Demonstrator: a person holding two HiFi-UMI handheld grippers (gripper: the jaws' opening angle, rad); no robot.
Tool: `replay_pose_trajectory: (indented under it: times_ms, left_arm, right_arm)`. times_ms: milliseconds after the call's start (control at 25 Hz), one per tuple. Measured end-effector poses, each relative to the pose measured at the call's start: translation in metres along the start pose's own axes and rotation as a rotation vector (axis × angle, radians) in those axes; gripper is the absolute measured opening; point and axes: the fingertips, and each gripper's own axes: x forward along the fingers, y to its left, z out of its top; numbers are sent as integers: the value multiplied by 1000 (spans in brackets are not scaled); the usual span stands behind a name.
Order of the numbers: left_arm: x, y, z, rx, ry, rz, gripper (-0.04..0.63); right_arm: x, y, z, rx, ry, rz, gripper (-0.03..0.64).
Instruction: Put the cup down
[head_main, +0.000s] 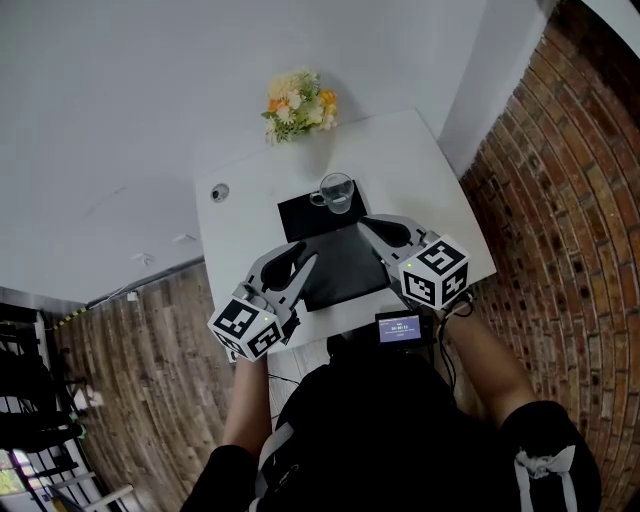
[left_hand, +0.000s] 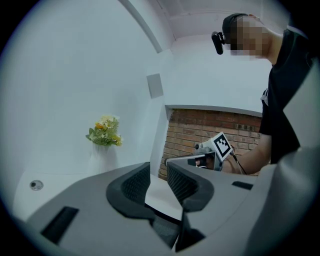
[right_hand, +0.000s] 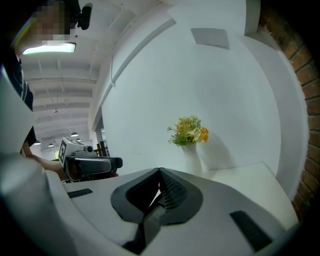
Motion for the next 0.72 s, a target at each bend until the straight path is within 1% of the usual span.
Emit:
replay_pose_trajectory:
  times_ms: [720]
  left_arm:
    - [6, 0, 3, -2, -9, 8, 98]
  right_arm:
    - [-3, -9, -1, 22, -10, 23, 14]
